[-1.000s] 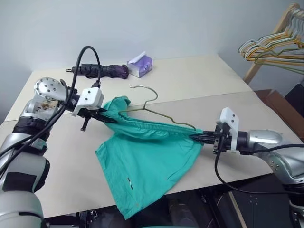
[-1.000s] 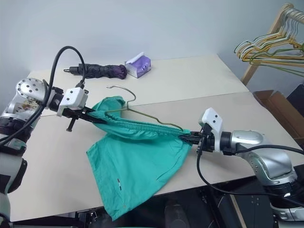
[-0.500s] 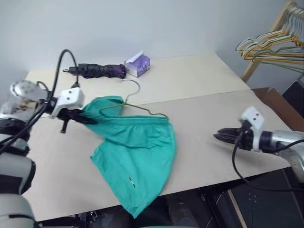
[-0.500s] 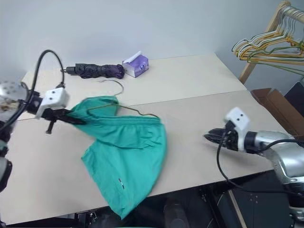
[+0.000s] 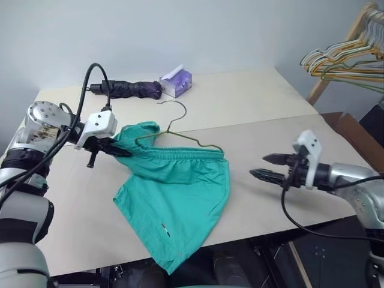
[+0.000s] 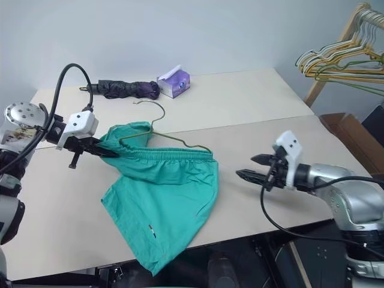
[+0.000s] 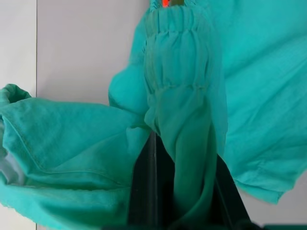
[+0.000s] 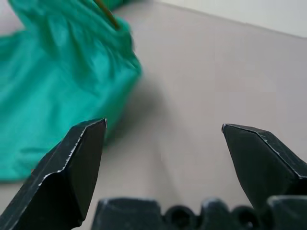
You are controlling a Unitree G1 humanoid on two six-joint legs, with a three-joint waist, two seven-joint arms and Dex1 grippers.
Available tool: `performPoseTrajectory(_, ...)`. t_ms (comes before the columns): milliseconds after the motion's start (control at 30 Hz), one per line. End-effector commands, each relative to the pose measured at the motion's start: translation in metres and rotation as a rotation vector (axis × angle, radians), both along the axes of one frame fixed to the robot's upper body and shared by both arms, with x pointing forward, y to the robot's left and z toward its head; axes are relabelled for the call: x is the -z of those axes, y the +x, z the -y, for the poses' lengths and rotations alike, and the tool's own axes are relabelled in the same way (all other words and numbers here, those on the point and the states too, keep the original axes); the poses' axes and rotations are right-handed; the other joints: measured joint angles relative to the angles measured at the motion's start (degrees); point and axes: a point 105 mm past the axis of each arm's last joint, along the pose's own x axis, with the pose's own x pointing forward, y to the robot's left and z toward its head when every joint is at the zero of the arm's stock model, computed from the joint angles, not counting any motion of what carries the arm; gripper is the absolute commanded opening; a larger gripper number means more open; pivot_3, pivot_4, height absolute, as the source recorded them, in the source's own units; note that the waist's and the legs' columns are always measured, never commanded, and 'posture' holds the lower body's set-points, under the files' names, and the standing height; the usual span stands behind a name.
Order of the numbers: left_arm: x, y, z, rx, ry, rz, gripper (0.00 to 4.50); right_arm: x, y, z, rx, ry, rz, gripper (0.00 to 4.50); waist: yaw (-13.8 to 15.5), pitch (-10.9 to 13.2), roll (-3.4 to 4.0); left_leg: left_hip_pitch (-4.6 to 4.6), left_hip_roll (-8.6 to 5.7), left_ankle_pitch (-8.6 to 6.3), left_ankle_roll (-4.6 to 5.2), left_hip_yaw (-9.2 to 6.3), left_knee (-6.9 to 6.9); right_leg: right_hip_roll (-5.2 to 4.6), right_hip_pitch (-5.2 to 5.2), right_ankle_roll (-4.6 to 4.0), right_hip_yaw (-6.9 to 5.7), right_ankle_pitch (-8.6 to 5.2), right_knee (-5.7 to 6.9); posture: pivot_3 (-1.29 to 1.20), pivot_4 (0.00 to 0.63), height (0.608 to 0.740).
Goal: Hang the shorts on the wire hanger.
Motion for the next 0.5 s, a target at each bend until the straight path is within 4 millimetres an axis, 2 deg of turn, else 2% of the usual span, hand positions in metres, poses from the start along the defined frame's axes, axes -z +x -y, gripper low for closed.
performPoseTrajectory(33, -0.022, 0.004, 0.009, 0.024, -0.057, 0.066, 0.00, 0.000, 0.007, -0.028, -0.048, -0.011, 0.005, 4.48, -0.1, 0.0, 0.00, 0.02, 0.00, 0.00, 0.00, 0.00, 0.00, 0.00, 0.00, 0.00, 0.00, 0.00, 0.01, -0.18, 0.073, 0.740)
performPoseTrajectory(167, -0.023, 0.004, 0.012, 0.032, -0.070, 0.065, 0.00, 0.018, 0.026, -0.043, -0.026, -0.098, -0.002, 4.48, -0.2, 0.0, 0.00, -0.08, -0.02, 0.00, 0.00, -0.02, 0.00, -0.01, -0.04, -0.01, 0.00, 0.00, -0.03, -0.17, 0.070, 0.740)
performPoseTrajectory(267, -0.023, 0.004, 0.013, 0.035, -0.073, 0.065, 0.00, 0.020, 0.034, -0.047, -0.022, -0.095, -0.001, 4.48, 0.0, 0.0, 0.00, -0.14, -0.05, 0.00, 0.00, -0.03, 0.00, -0.04, -0.08, 0.00, -0.01, 0.00, -0.02, -0.16, 0.069, 0.740)
performPoseTrajectory(367, -0.023, 0.003, 0.013, 0.038, -0.075, 0.067, 0.00, 0.013, 0.035, -0.049, -0.036, -0.062, 0.004, 3.92, 0.0, 0.0, 0.00, -0.17, -0.08, 0.00, 0.00, -0.05, 0.00, -0.07, -0.09, 0.01, -0.04, 0.00, 0.00, -0.16, 0.069, 0.740)
performPoseTrajectory(500, -0.023, 0.002, 0.013, 0.039, -0.077, 0.064, 0.00, 0.005, 0.034, -0.046, -0.039, -0.027, 0.007, 2.60, 0.0, 0.0, 0.00, -0.11, -0.07, 0.00, 0.00, -0.05, 0.00, -0.06, -0.08, 0.00, -0.04, 0.00, 0.00, -0.16, 0.072, 0.740)
